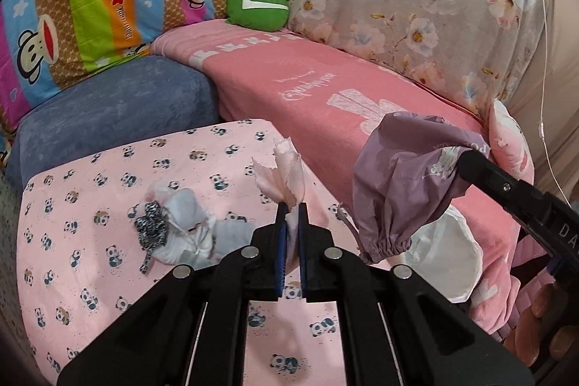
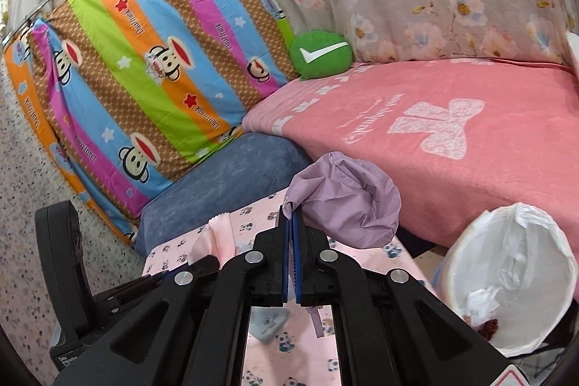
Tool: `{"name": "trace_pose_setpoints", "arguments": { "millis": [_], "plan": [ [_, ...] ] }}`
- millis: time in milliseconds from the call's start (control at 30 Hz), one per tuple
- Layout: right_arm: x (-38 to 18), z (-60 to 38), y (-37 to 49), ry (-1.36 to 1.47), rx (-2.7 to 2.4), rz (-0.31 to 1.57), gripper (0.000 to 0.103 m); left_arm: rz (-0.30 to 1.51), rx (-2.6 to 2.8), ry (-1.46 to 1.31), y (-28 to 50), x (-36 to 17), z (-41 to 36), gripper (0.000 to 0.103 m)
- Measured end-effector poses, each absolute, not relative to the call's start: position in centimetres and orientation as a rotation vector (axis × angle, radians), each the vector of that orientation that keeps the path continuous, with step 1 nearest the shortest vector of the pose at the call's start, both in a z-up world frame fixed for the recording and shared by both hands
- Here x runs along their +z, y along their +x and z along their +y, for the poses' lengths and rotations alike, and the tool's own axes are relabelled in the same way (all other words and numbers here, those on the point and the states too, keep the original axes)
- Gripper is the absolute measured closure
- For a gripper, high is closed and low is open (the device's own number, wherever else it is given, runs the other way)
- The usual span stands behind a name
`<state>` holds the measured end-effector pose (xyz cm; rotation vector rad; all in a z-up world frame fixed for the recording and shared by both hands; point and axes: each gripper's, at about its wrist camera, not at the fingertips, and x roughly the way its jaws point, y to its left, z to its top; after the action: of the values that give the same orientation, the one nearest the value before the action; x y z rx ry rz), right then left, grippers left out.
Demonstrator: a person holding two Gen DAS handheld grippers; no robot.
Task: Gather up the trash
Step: 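Lift the lilac cloth and tissue toward the white trash bin with both grippers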
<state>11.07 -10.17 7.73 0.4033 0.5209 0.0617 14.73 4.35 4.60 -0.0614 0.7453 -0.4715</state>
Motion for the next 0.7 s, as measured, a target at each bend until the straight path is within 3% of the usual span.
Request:
{"name": "trace_pose_setpoints", "arguments": {
  "millis": [700],
  "plan": [
    [5.6, -24.6, 3.4, 0.539, -0.167, 0.473, 0.099, 0.779, -0.77, 0.08, 11.5, 4.6, -11.0, 0.097]
  ]
}}
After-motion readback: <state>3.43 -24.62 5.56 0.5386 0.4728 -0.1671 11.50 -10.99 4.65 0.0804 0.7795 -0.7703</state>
